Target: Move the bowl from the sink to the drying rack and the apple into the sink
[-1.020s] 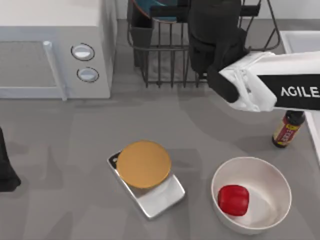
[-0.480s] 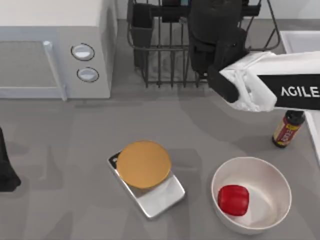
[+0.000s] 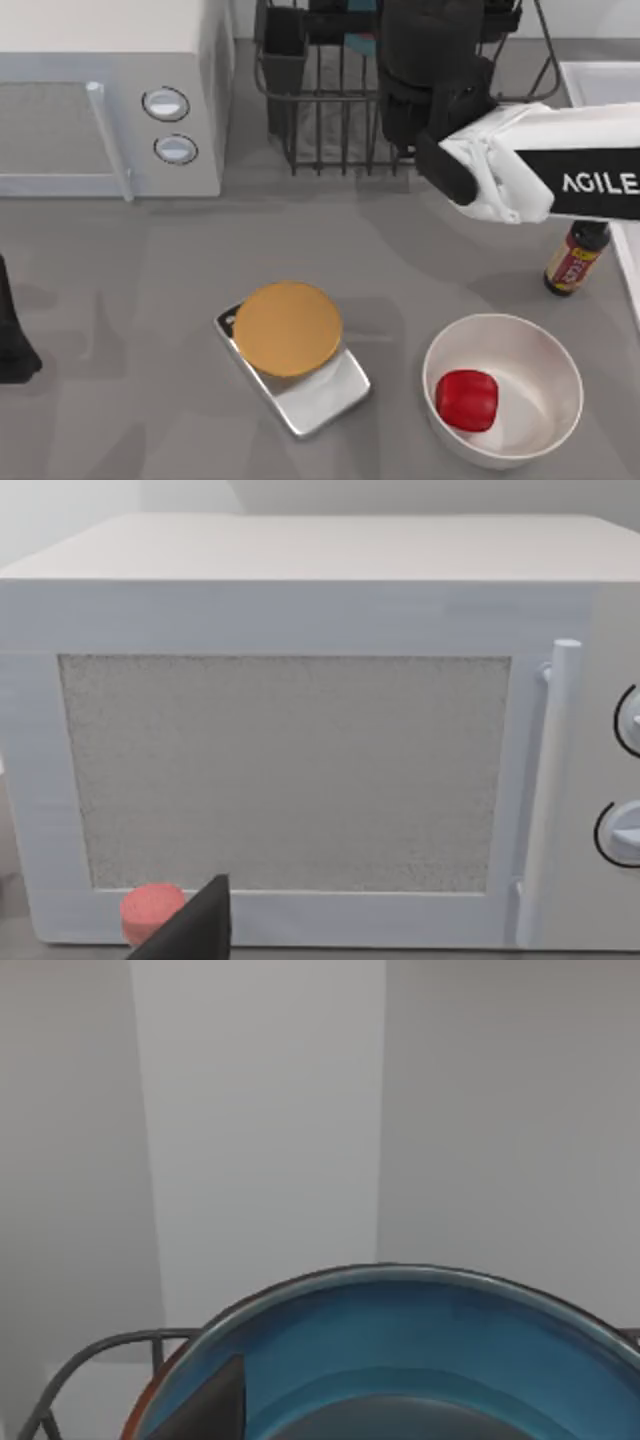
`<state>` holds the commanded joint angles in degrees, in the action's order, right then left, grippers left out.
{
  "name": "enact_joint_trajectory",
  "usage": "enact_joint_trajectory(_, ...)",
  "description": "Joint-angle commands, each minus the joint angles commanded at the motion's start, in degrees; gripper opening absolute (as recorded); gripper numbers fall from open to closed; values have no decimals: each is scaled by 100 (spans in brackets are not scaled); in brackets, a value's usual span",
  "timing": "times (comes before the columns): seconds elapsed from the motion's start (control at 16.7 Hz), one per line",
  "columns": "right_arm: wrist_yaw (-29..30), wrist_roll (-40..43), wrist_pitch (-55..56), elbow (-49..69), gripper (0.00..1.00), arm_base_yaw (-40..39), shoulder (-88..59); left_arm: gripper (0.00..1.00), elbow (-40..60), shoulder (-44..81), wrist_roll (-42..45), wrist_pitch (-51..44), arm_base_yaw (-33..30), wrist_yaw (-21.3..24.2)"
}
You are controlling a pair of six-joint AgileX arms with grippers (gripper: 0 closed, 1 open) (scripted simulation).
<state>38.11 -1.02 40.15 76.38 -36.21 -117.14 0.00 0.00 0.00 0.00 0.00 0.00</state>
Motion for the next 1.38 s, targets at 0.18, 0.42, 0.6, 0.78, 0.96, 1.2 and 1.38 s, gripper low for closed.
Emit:
enact_joint_trajectory(0.18, -22, -10, -35, -42, 100, 5, 57, 100, 0, 0, 0, 0, 0, 0)
enact_joint_trajectory(0.42, -265, -107, -448, -595, 100, 310, 872, 100, 0, 0, 0, 0, 0, 0)
enact_joint_trajectory(0.6, -561, -193, -962, -1322, 100, 742, 2058, 100, 0, 0, 0, 0, 0, 0)
enact_joint_trajectory(0.78, -947, -253, -1569, -2260, 100, 1286, 3596, 100, 0, 0, 0, 0, 0, 0)
enact_joint_trajectory(0.96, -1432, -274, -2201, -3351, 100, 1865, 5364, 100, 0, 0, 0, 0, 0, 0)
enact_joint_trajectory(1.2, -2193, -222, -2975, -4886, 100, 2584, 7831, 100, 0, 0, 0, 0, 0, 0)
enact_joint_trajectory(1.38, -2788, -123, -3439, -5965, 100, 3029, 9516, 100, 0, 0, 0, 0, 0, 0)
